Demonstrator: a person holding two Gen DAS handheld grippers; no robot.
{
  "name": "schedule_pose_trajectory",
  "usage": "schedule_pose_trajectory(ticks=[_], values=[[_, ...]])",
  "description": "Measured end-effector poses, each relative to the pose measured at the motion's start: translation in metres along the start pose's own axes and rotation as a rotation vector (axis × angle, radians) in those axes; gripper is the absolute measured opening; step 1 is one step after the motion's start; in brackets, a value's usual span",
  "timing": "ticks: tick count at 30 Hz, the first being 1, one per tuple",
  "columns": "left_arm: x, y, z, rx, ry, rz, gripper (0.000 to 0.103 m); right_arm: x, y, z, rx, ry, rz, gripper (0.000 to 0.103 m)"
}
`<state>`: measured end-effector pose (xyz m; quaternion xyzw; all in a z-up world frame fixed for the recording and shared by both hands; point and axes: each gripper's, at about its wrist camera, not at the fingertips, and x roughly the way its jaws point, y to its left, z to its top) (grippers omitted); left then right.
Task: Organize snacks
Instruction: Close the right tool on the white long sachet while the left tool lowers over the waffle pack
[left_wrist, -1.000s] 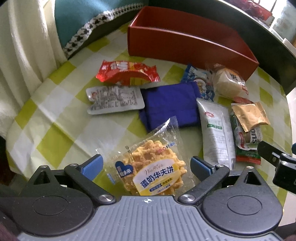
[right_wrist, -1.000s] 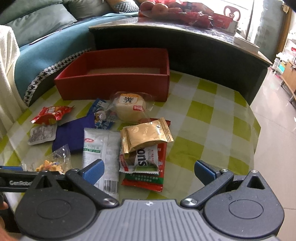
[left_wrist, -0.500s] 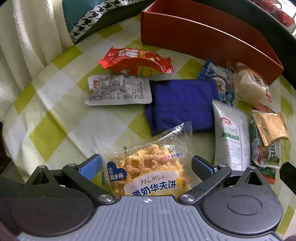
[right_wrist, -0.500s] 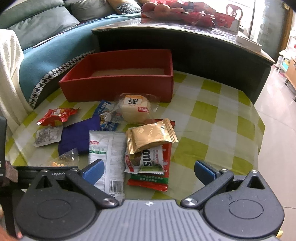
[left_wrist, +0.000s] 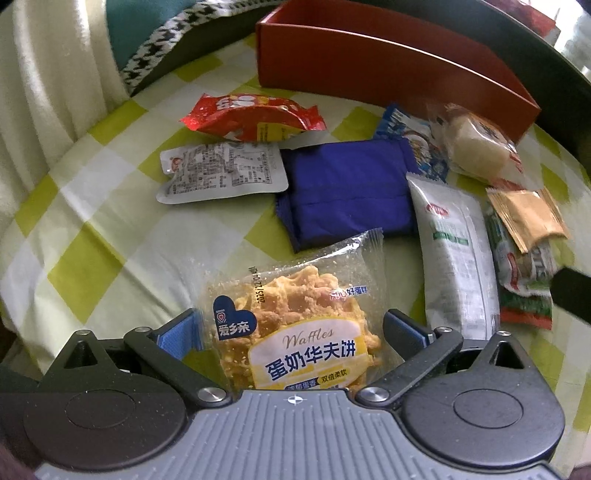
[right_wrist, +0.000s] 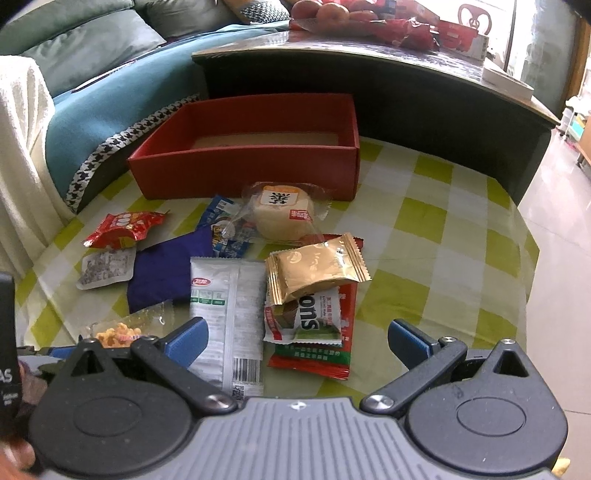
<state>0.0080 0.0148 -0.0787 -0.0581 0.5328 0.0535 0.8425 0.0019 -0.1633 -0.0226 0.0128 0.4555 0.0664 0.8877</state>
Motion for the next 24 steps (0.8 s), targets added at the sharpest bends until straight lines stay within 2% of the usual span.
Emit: schedule_pose_trajectory(ticks=[2, 11, 13, 16, 18, 20, 24], values=[[0.0, 0.004, -0.001, 0.028, 0.009, -0.004, 0.103, 0.001, 0.0, 0.0, -0.003, 0.008, 0.006, 0.103], [-0.008, 0.034, 0.001, -0.016, 0.022, -0.028, 0.089, 0.021, 0.025, -0.007, -0.068, 0.073, 0.065, 0.103], [-0.009, 0.036, 0.0, -0.018, 0.02, -0.035, 0.089, 0.029, 0.029, -0.007, -0.051, 0.107, 0.107, 0.103], [-0.008, 0.037, 0.0, -0.019, 0.018, -0.047, 0.091, 0.043, 0.035, -0.005, -0.028, 0.148, 0.157, 0.103], [-0.008, 0.037, -0.001, -0.01, 0.021, -0.055, 0.094, 0.053, 0.037, -0.003, -0.009, 0.158, 0.15, 0.103], [-0.008, 0.038, -0.002, -0.008, 0.029, -0.059, 0.103, 0.064, 0.039, -0.003, -0.003, 0.187, 0.153, 0.103], [-0.003, 0.039, -0.002, -0.002, 0.036, -0.053, 0.103, 0.068, 0.044, -0.005, -0.032, 0.177, 0.125, 0.103]])
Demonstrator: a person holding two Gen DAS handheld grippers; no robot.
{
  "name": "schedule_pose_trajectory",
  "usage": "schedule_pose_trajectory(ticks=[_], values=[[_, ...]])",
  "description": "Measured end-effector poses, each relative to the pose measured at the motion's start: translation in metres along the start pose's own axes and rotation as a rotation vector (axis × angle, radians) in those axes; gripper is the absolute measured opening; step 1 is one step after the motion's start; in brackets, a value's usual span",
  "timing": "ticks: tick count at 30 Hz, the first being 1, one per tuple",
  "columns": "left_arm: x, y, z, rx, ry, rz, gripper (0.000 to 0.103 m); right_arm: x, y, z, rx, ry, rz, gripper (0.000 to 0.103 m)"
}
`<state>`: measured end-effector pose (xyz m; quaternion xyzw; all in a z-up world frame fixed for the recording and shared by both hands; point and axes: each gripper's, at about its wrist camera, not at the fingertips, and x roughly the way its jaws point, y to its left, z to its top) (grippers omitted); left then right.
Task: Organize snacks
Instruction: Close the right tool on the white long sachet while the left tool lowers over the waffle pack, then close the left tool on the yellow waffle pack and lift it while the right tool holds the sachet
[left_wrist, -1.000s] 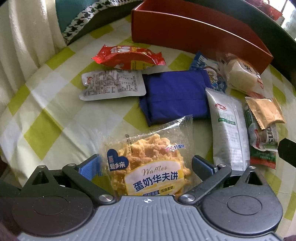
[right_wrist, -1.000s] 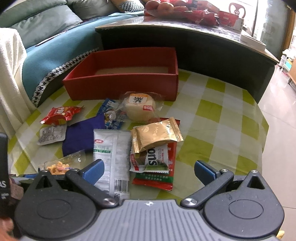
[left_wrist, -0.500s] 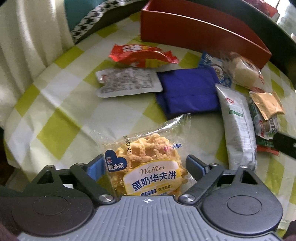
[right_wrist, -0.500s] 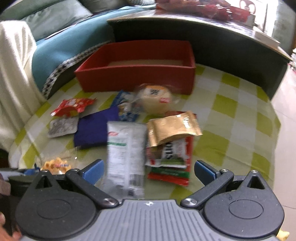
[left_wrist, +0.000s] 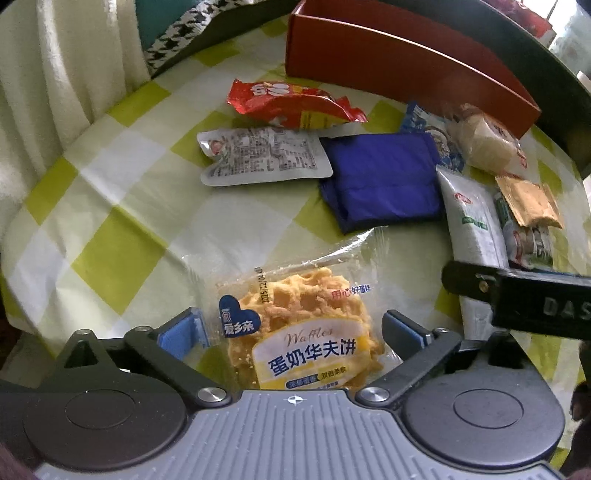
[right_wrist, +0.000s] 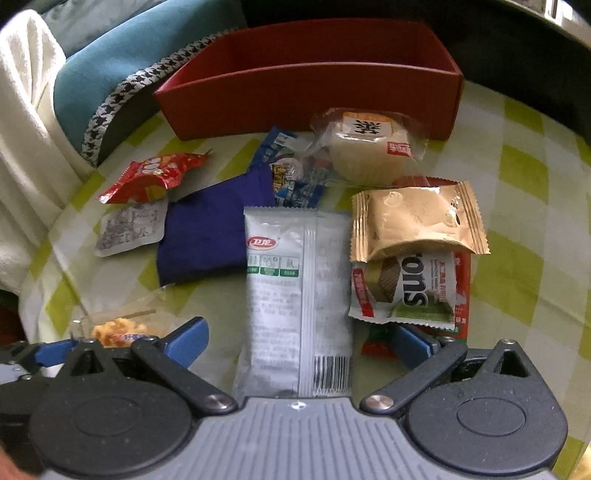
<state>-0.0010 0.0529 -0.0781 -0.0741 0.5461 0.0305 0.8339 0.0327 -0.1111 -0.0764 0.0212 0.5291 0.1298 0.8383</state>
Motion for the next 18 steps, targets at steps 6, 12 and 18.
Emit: schedule_pose_trajectory(ticks=[6, 12, 18], values=[[0.001, -0.005, -0.006, 0.054, -0.018, 0.02, 0.103, 0.0, 0.014, -0.005, -0.138, 0.02, -0.069, 0.099], [0.001, -0.003, -0.006, 0.065, -0.002, 0.027, 0.103, -0.015, 0.009, -0.006, -0.138, -0.007, 0.033, 0.049], [0.0, 0.001, -0.003, 0.007, 0.017, 0.028, 0.102, -0.03, 0.008, -0.012, -0.165, -0.024, 0.061, 0.044]])
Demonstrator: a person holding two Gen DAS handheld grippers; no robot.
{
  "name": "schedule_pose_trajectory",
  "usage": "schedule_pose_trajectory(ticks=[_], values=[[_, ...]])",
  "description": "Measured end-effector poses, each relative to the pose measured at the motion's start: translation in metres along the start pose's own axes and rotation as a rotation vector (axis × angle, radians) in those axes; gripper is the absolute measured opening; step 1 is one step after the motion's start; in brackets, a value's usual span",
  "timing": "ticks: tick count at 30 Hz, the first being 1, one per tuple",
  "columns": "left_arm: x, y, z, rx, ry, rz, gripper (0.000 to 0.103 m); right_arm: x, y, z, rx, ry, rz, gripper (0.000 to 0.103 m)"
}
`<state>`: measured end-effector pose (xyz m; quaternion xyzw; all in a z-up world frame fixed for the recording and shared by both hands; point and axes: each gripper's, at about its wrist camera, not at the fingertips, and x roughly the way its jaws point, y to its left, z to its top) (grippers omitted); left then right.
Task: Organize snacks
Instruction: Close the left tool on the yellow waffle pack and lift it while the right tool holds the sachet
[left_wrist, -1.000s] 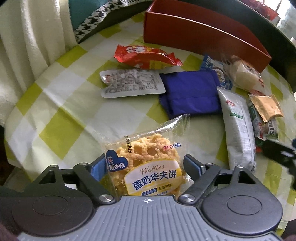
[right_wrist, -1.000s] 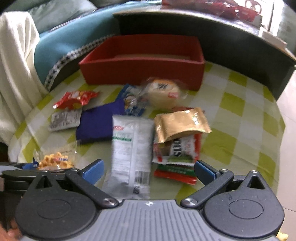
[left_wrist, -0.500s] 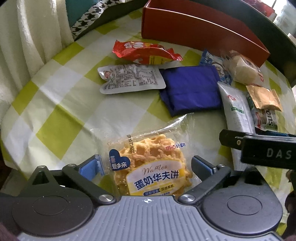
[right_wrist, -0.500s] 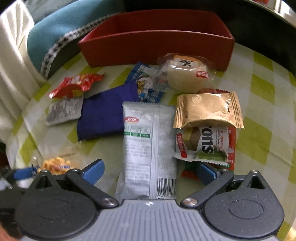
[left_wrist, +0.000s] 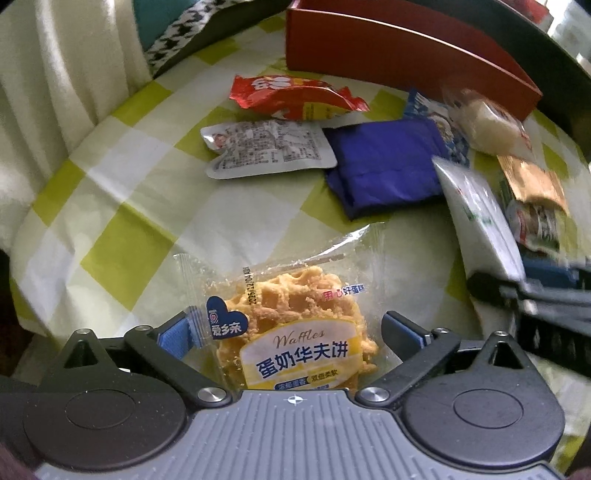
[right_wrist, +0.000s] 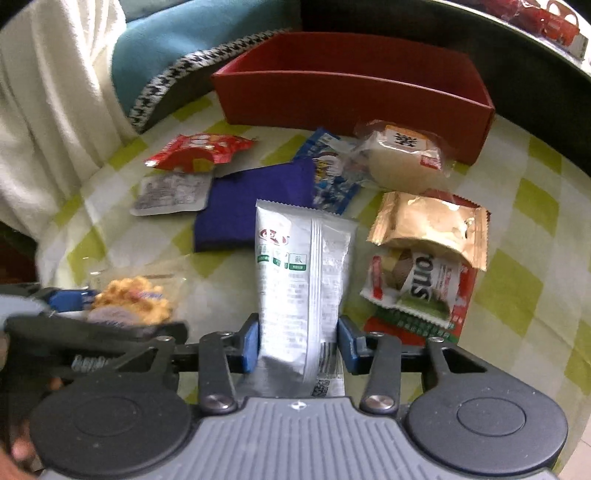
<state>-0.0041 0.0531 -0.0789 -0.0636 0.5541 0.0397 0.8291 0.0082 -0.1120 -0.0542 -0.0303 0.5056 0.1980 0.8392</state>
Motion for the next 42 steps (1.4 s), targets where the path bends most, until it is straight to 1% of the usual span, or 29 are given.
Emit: schedule_pose_trajectory(ticks=[3, 5, 7, 9, 11, 12, 13, 15, 16, 19, 21, 22, 24, 25, 26, 27, 28, 29, 30, 32, 34, 37, 39, 42], values=[[-0.002, 0.005, 0.003, -0.046, -0.009, -0.004, 0.097, -0.004, 0.0, -0.003, -0.014, -0.001, -0.018, 0.044], [-0.003, 0.003, 0.003, -0.046, -0.022, -0.003, 0.094, -0.005, -0.002, -0.007, -0.007, 0.005, -0.018, 0.044], [-0.003, 0.0, 0.003, -0.035, -0.033, 0.006, 0.094, -0.003, -0.003, -0.009, -0.008, 0.01, -0.028, 0.044], [0.0, -0.004, 0.002, -0.017, -0.038, 0.023, 0.097, 0.0, -0.003, -0.01, -0.008, 0.02, -0.032, 0.046], [0.003, -0.005, 0.003, -0.022, -0.041, 0.034, 0.103, 0.006, -0.002, -0.01, -0.001, 0.036, -0.045, 0.05], [0.005, -0.006, 0.003, -0.018, -0.04, 0.035, 0.103, 0.008, -0.002, -0.01, -0.003, 0.04, -0.049, 0.054], [0.006, -0.01, 0.002, 0.007, -0.043, 0.052, 0.103, 0.01, -0.001, -0.009, -0.008, 0.033, -0.053, 0.059], [0.007, -0.015, -0.002, 0.037, -0.064, 0.07, 0.103, 0.013, -0.001, -0.008, 0.0, 0.016, -0.067, 0.063], [0.007, -0.014, -0.003, 0.03, -0.071, 0.067, 0.103, 0.014, -0.003, -0.008, 0.012, 0.013, -0.06, 0.065], [0.006, -0.009, -0.004, 0.024, -0.078, 0.055, 0.103, 0.015, -0.004, -0.01, -0.007, -0.002, -0.049, 0.071], [0.005, -0.009, -0.008, 0.029, -0.098, 0.056, 0.103, 0.015, -0.006, -0.013, -0.011, -0.015, -0.033, 0.075], [0.005, -0.009, -0.009, 0.031, -0.105, 0.056, 0.103, 0.015, -0.007, -0.013, -0.012, -0.012, -0.017, 0.079], [0.005, -0.009, -0.009, 0.039, -0.107, 0.056, 0.103, 0.015, -0.009, -0.011, -0.014, 0.001, 0.014, 0.084], [0.004, -0.009, -0.01, 0.041, -0.106, 0.055, 0.103, 0.015, -0.008, -0.011, -0.018, 0.007, 0.011, 0.084], [0.004, -0.009, -0.009, 0.044, -0.103, 0.054, 0.103, 0.014, -0.007, -0.011, -0.015, 0.014, 0.002, 0.083], [0.004, -0.009, -0.01, 0.05, -0.101, 0.054, 0.103, 0.013, -0.004, -0.012, -0.019, 0.018, -0.017, 0.075], [0.003, -0.009, -0.01, 0.053, -0.099, 0.051, 0.103, 0.011, -0.001, -0.011, -0.045, 0.019, -0.05, 0.057], [0.003, -0.009, -0.01, 0.054, -0.096, 0.049, 0.103, 0.01, 0.001, -0.012, -0.062, 0.018, -0.059, 0.051], [0.003, -0.009, -0.01, 0.05, -0.094, 0.049, 0.103, 0.009, 0.001, -0.012, -0.06, 0.02, -0.055, 0.049], [-0.001, -0.009, -0.012, 0.041, -0.1, 0.049, 0.095, 0.005, 0.004, -0.013, -0.069, 0.012, -0.046, 0.047], [-0.004, -0.01, -0.013, 0.043, -0.099, 0.054, 0.091, 0.001, 0.007, -0.016, -0.086, -0.002, -0.054, 0.044], [-0.008, -0.009, -0.012, 0.021, -0.091, 0.052, 0.088, -0.008, 0.004, -0.017, -0.07, -0.02, -0.055, 0.043], [-0.01, -0.011, -0.012, 0.023, -0.095, 0.057, 0.086, -0.016, 0.003, -0.017, -0.055, -0.044, -0.055, 0.043], [-0.017, -0.014, -0.013, 0.026, -0.101, 0.044, 0.085, -0.028, 0.001, -0.017, -0.035, -0.073, -0.048, 0.043]])
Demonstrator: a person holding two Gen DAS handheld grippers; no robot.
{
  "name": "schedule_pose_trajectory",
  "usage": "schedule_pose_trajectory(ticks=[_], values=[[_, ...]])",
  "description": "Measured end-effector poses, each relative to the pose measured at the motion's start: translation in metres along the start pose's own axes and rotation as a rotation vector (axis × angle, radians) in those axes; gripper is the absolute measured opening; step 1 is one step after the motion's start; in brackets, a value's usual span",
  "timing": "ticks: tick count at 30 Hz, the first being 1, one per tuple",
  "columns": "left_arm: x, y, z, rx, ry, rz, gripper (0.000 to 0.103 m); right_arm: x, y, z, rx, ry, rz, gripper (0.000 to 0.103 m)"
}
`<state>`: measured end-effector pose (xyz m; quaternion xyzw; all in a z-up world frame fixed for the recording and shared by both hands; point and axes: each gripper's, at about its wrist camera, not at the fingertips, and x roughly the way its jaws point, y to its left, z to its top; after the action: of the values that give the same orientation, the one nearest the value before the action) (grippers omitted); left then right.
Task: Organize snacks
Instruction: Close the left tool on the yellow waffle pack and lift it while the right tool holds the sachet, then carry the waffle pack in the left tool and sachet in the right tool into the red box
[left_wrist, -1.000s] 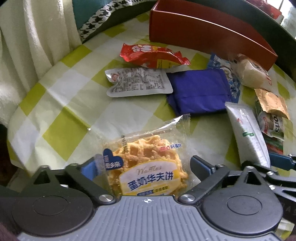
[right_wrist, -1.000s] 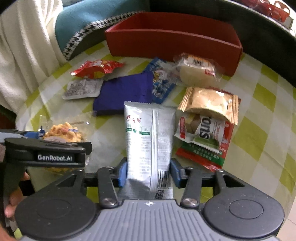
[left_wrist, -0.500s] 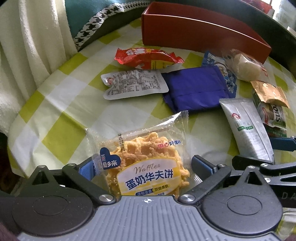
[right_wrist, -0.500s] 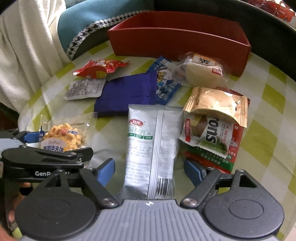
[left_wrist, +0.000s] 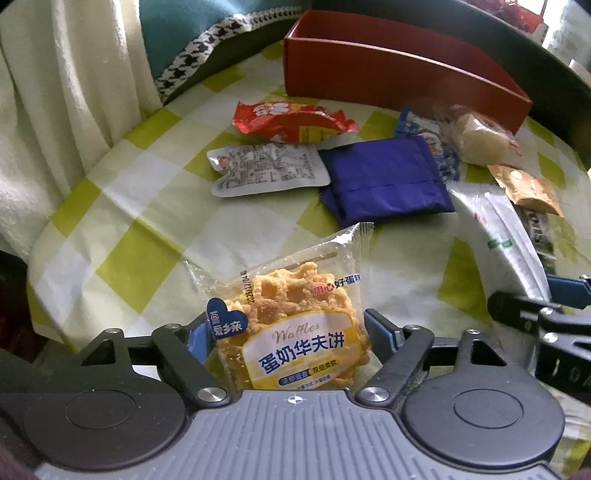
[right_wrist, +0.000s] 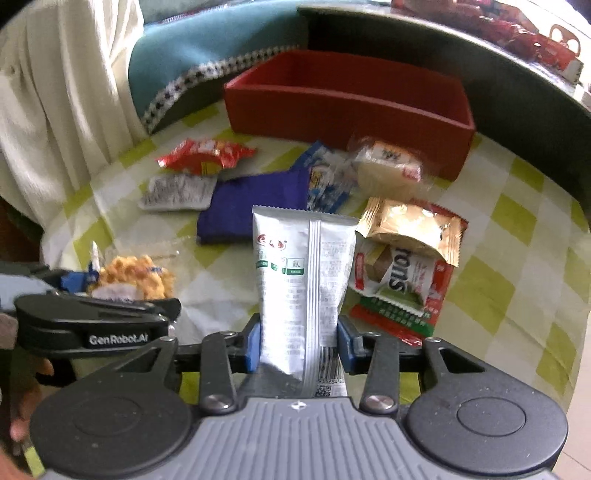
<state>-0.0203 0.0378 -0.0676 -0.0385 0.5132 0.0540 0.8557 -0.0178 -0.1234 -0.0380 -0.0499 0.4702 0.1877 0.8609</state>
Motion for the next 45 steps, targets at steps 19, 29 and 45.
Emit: schedule_pose_trajectory(ticks=[19, 29, 45], values=[[-0.032, -0.003, 0.044, -0.091, -0.098, -0.123, 0.084, -0.023, -0.012, 0.032, 0.094, -0.095, 0.033, 0.043], [-0.024, -0.007, 0.096, -0.117, -0.154, -0.203, 0.084, -0.008, -0.032, 0.069, 0.151, -0.112, 0.028, 0.043], [0.003, -0.039, 0.162, -0.099, -0.193, -0.237, 0.084, 0.018, -0.074, 0.13, 0.216, -0.185, 0.016, 0.043]])
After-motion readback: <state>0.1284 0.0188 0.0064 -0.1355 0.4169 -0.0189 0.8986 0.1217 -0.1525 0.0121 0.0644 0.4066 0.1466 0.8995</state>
